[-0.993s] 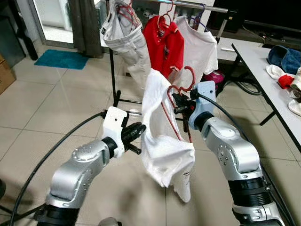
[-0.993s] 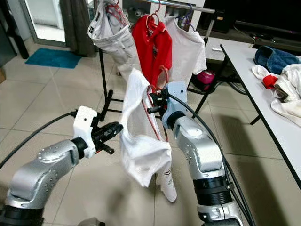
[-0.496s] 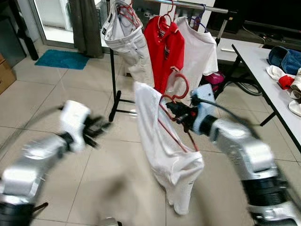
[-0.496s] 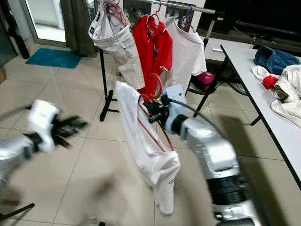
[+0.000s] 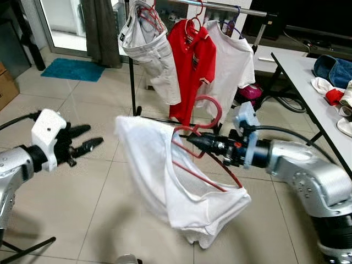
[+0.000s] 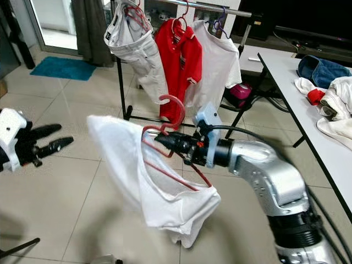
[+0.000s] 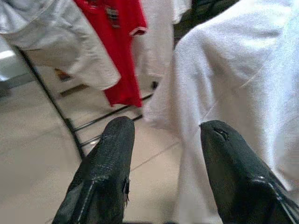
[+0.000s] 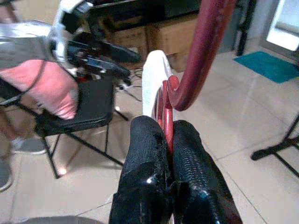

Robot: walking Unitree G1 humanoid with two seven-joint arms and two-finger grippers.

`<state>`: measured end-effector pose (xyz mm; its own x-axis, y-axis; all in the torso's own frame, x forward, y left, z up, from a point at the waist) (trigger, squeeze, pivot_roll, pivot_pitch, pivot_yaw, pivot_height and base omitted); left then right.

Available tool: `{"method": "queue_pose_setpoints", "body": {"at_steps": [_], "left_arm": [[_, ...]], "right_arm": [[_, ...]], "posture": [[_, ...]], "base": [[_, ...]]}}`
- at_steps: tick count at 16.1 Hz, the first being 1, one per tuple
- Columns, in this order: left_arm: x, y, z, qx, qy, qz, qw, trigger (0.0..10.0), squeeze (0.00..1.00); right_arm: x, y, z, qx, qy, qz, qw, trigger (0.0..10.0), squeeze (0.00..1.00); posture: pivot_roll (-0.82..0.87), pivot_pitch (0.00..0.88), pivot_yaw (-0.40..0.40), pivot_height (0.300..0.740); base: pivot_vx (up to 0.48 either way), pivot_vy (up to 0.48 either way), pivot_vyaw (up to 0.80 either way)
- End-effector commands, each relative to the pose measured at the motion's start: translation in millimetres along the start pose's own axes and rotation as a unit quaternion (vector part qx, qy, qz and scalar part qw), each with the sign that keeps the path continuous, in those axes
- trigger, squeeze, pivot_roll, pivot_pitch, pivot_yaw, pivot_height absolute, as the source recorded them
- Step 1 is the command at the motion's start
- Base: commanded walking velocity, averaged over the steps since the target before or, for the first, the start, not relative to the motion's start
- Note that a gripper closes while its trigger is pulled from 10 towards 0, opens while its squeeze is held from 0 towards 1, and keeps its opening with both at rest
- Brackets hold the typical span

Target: Hang hanger

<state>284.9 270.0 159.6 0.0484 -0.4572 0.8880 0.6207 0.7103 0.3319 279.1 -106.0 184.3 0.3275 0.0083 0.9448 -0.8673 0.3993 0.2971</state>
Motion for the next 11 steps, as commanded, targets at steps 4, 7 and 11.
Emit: {"method": "queue_pose_setpoints", "body": {"at_steps": [4, 7, 11], "left_arm": [[-6, -7.3, -14.7, -0.05, -0.004, 0.002, 0.999, 10.0, 0.0], [-5, -1.8, -19.1, -0.048, -0.029, 0.002, 0.998, 4.6, 0.0], [-6, -2.9, -23.5, -0.064, -0.038, 0.007, 0.997, 0.0, 0.0]], "right_arm": [[7, 16.5, 2.9, 0.054, -0.005, 0.008, 0.998, 10.0, 0.0], [5, 27.7, 1.9, 0.084, -0.005, 0.002, 0.996, 10.0, 0.0], [3, 30.0, 2.1, 0.089, -0.001, 0.0, 0.996, 10.0, 0.0]], "posture": [[-0.01, 0.0, -0.093, 0.74], [-0.02, 0.0, -0.09, 0.74], [-0.02, 0.0, -0.086, 0.74]], "base": [[0.0, 0.0, 0.0], [0.0, 0.0, 0.0], [0.0, 0.0, 0.0]]}}
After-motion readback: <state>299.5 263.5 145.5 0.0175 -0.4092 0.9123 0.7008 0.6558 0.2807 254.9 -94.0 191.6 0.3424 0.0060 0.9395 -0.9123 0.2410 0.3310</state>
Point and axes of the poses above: a point about 5 cm out from each wrist's last joint towards the gripper, its own z axis pointing back from the gripper into the wrist, its own x axis along the axis of the wrist's last joint, y = z × x, the point moved 2 cm from there along -z, pointing out of the wrist towards the gripper, and after that the axes turned 9 degrees about -z, right-handed, at the moved point
